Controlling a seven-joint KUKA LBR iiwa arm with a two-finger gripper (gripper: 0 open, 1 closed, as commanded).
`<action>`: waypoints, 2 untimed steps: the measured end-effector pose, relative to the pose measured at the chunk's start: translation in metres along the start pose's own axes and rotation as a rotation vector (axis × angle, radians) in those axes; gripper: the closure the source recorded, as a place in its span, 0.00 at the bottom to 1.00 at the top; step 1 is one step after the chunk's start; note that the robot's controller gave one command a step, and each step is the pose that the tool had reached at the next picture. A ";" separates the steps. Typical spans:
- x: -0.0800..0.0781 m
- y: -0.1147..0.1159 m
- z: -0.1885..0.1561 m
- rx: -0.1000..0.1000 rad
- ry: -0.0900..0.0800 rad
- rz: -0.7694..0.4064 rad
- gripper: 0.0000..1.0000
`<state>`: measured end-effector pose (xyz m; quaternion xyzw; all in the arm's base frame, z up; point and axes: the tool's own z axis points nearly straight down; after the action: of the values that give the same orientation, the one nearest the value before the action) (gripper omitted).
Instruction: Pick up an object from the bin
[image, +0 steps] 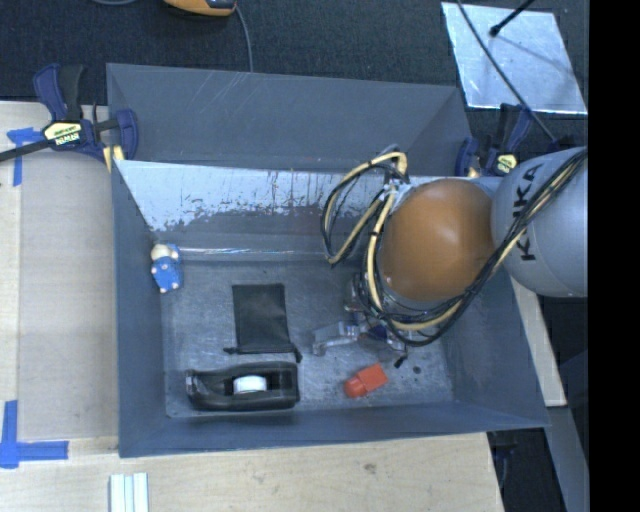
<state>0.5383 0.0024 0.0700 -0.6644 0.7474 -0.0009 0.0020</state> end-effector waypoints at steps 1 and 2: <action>-0.010 0.036 0.000 -0.006 -0.001 -0.135 0.00; 0.001 0.029 0.000 -0.001 -0.002 -0.233 0.00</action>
Offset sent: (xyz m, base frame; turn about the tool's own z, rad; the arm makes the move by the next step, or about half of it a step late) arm -0.0338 0.0129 0.0000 -0.1355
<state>0.5091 0.0047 0.0697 -0.7468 0.6650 -0.0002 0.0022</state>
